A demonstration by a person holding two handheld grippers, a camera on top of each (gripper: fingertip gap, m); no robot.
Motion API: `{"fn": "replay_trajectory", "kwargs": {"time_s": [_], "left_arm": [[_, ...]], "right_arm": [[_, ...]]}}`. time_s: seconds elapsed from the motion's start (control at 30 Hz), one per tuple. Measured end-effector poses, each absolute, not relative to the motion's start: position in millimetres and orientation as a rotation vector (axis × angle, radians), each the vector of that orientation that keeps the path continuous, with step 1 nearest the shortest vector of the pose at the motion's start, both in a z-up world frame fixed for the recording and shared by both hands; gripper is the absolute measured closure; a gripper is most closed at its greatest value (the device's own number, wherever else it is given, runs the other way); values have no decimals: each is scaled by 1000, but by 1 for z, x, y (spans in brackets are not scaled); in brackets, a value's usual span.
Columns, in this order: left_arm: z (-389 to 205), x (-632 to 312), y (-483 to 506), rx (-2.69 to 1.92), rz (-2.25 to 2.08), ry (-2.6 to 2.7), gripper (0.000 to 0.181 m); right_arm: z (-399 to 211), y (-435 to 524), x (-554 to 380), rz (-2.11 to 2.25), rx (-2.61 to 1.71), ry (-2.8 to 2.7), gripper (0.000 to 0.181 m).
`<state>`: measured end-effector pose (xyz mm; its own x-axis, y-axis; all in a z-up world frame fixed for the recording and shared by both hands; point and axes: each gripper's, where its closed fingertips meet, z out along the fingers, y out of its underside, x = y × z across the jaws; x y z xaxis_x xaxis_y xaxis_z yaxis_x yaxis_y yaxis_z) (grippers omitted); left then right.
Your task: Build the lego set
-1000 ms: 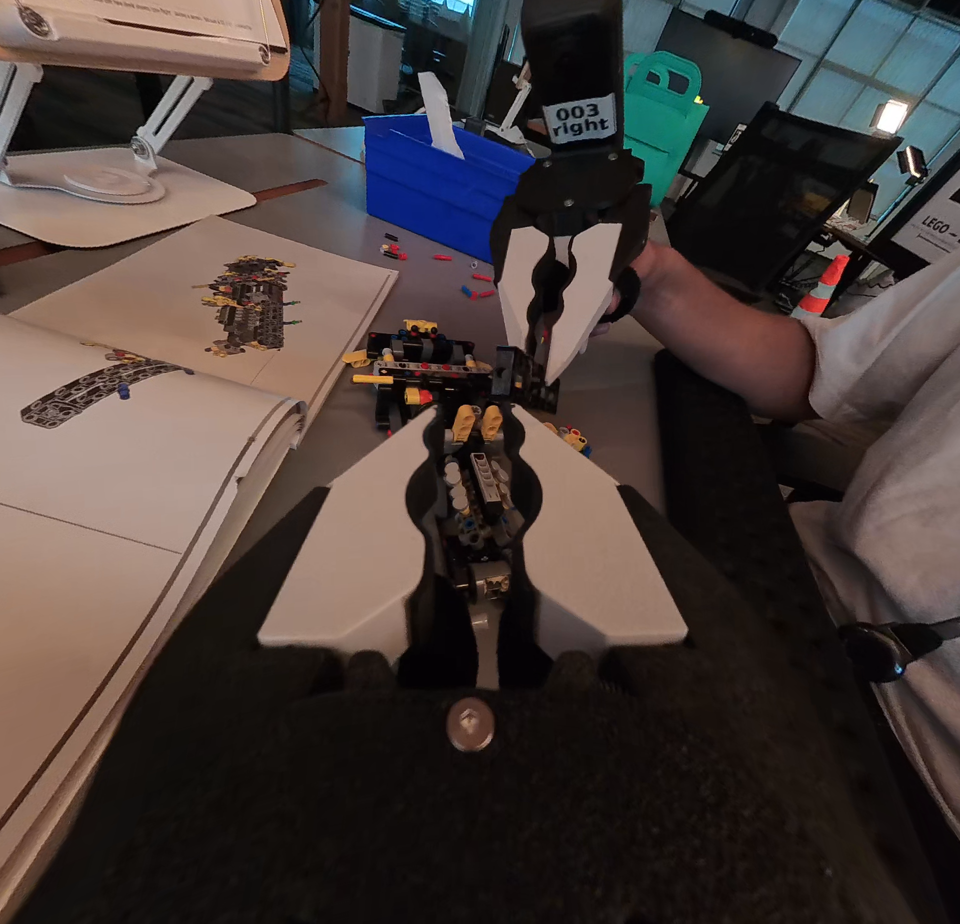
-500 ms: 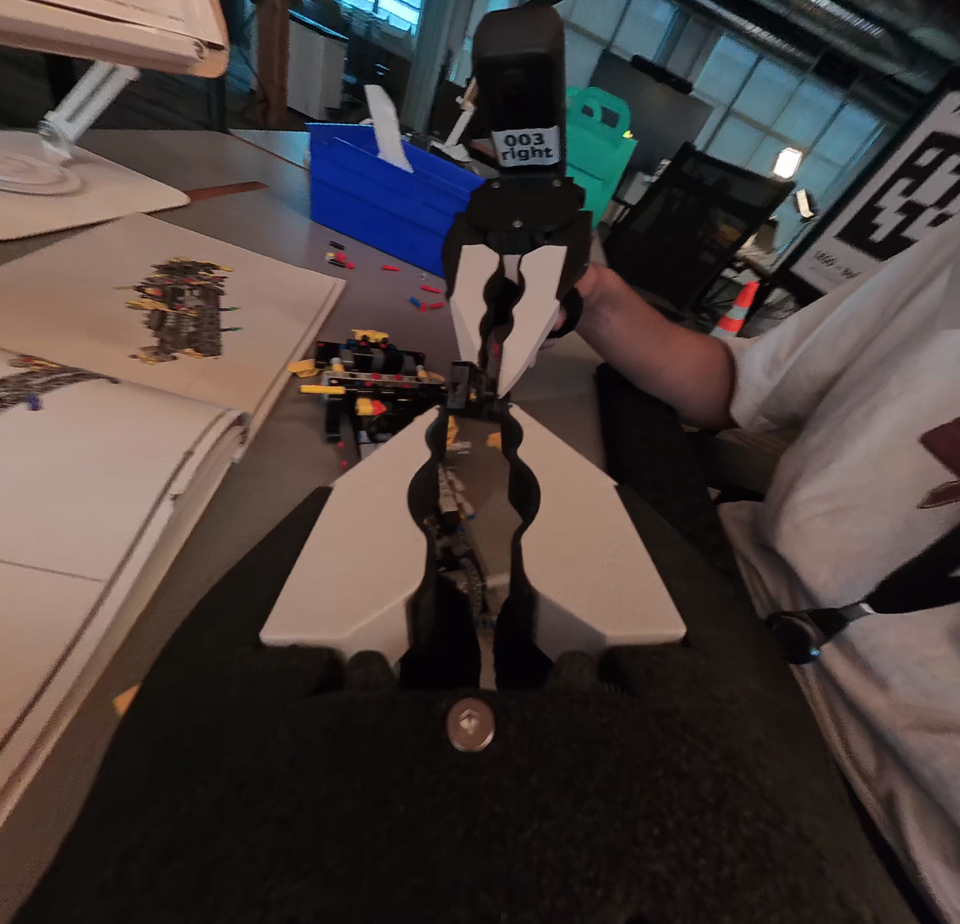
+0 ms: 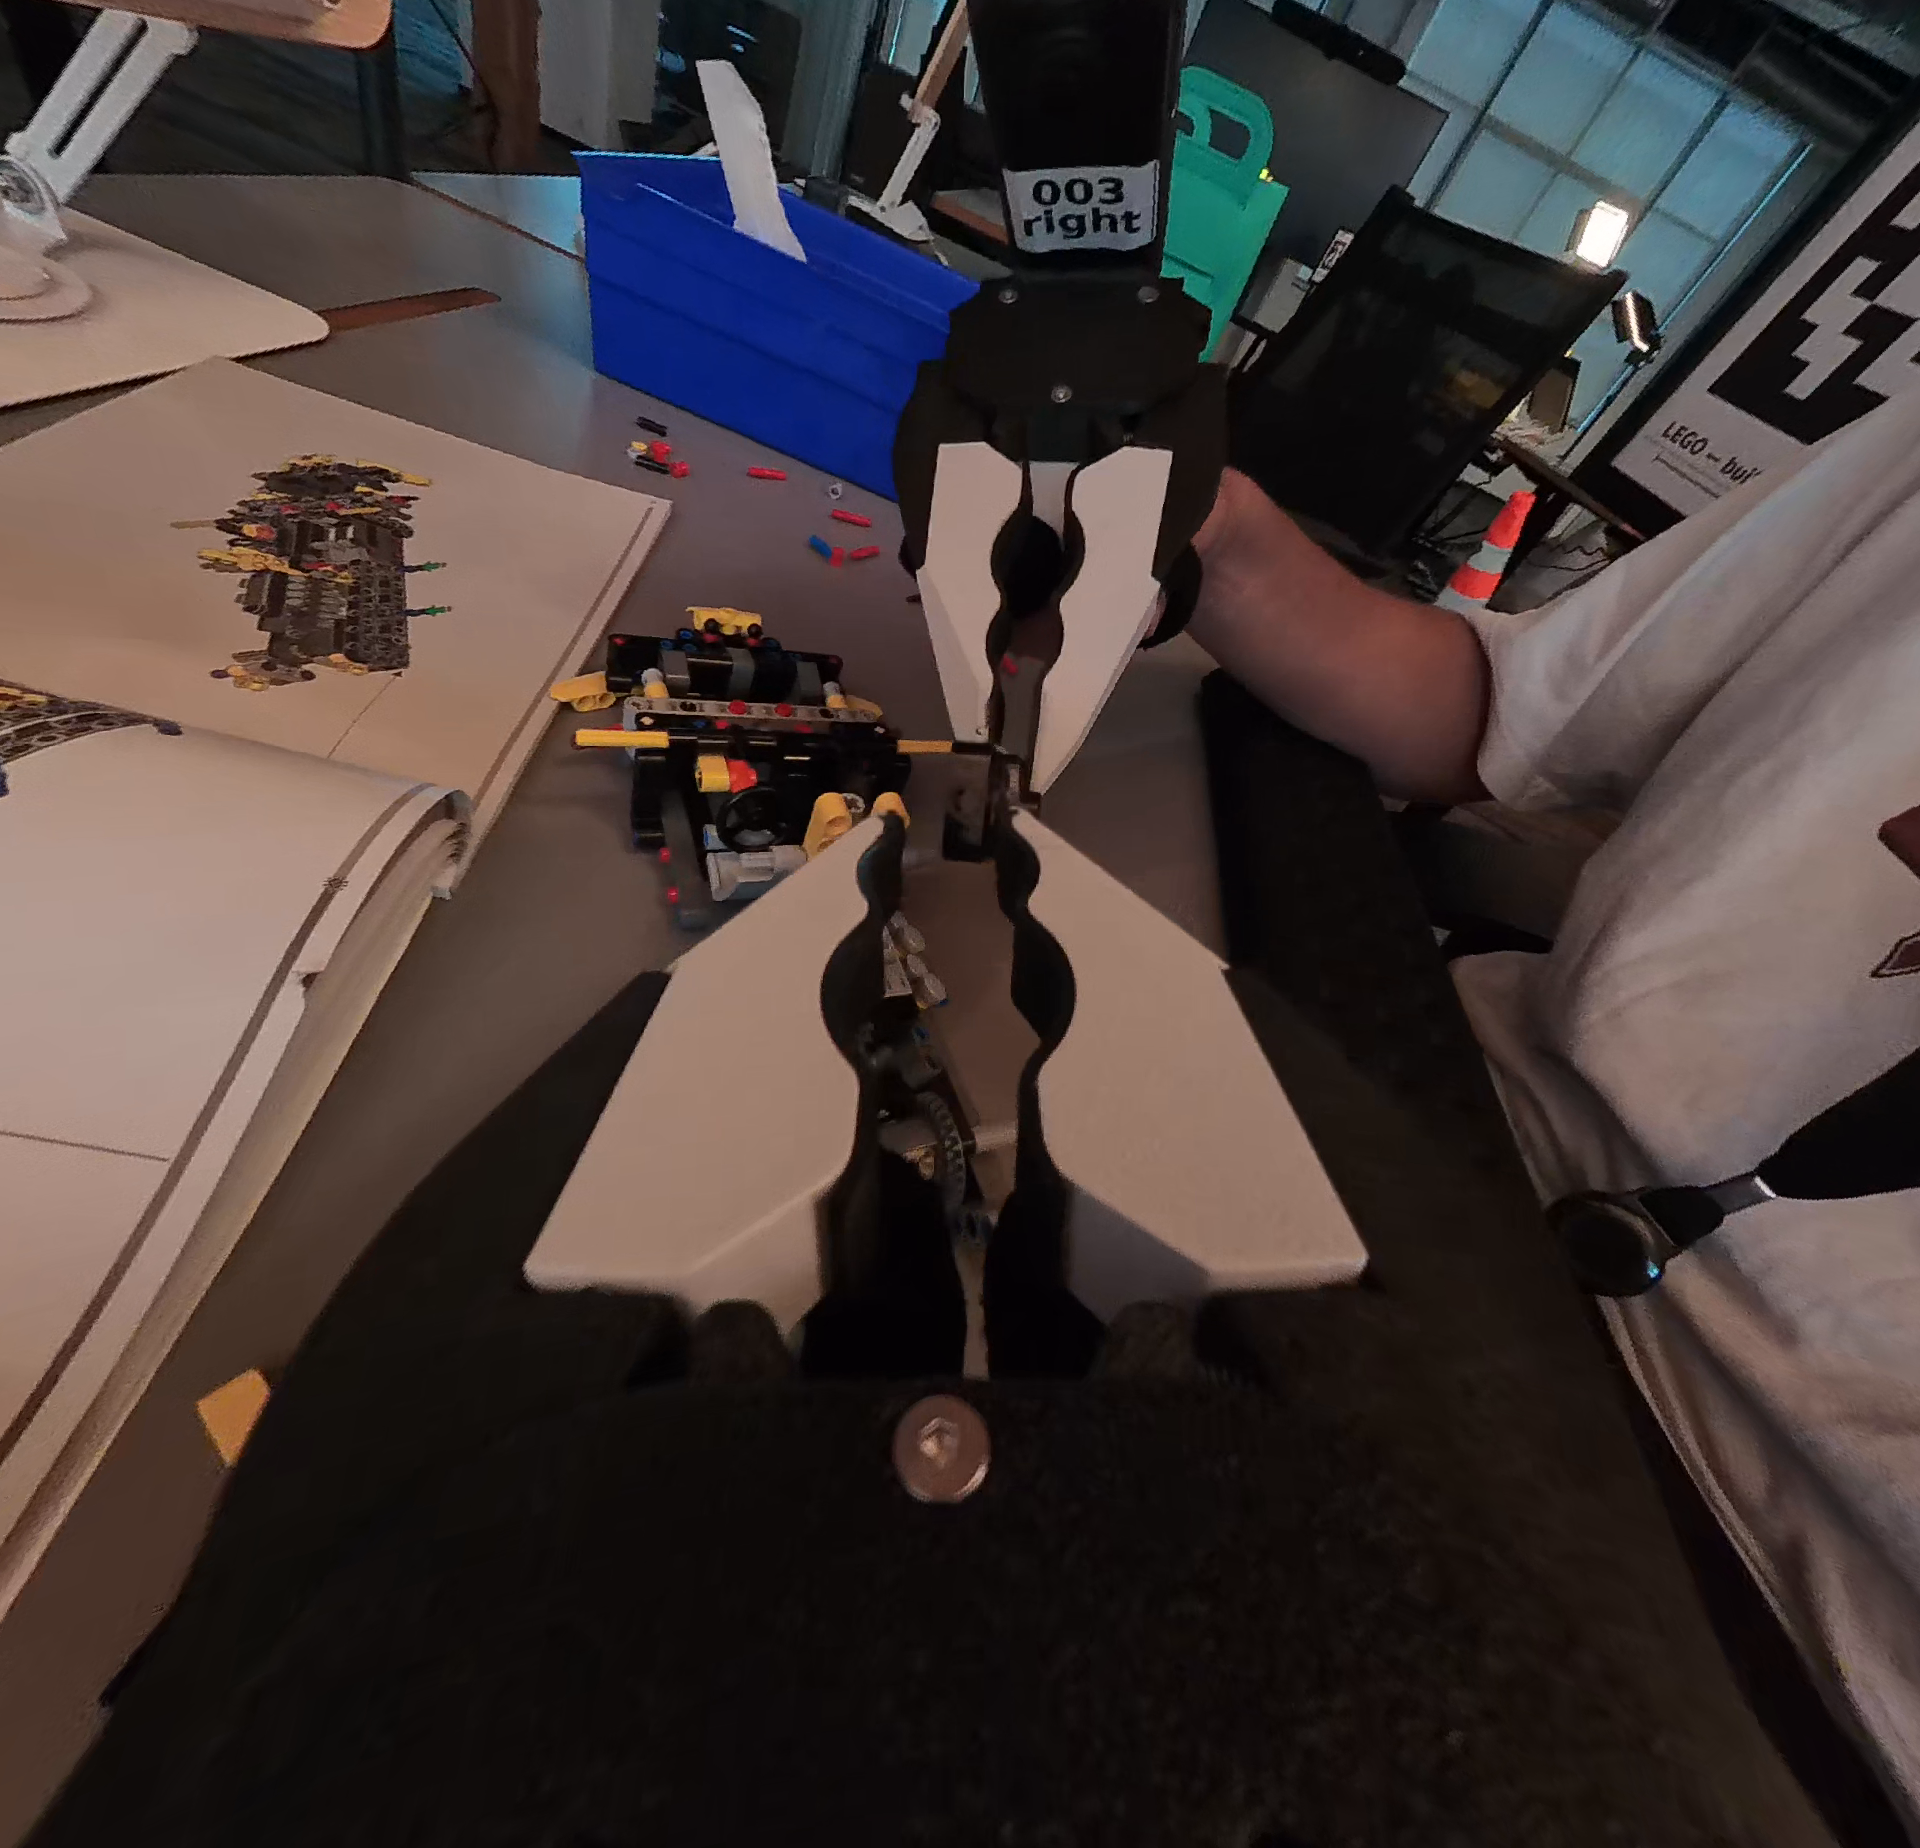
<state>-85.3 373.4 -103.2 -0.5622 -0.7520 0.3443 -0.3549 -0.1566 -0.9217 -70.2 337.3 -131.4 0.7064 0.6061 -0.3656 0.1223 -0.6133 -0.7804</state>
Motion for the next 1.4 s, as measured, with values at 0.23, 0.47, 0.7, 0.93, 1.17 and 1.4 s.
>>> {"fn": "replay_trajectory", "kwargs": {"time_s": [0.23, 0.47, 0.7, 0.93, 1.17, 1.4], "left_arm": [[-107, -90, 358, -1223, -1809, 1876, 170], [-111, -94, 355, -1206, -1782, 1932, 172], [-109, -99, 356, -1168, -1770, 1955, 173], [-86, -97, 384, -1194, -1873, 1755, 173], [-88, -94, 386, -1223, -1888, 1732, 173], [-91, -95, 383, -1217, -1883, 1764, 173]], "right_arm": [[-132, 334, -77, 821, -2147, -583, 174], [-129, 334, -74, 821, -2126, -584, 174], [-115, 335, -74, 820, -2033, -597, 174], [-78, 357, -32, 626, -1812, -425, 157], [-71, 364, -4, 646, -1780, -247, 158], [-78, 365, -1, 627, -1815, -243, 162]]}}
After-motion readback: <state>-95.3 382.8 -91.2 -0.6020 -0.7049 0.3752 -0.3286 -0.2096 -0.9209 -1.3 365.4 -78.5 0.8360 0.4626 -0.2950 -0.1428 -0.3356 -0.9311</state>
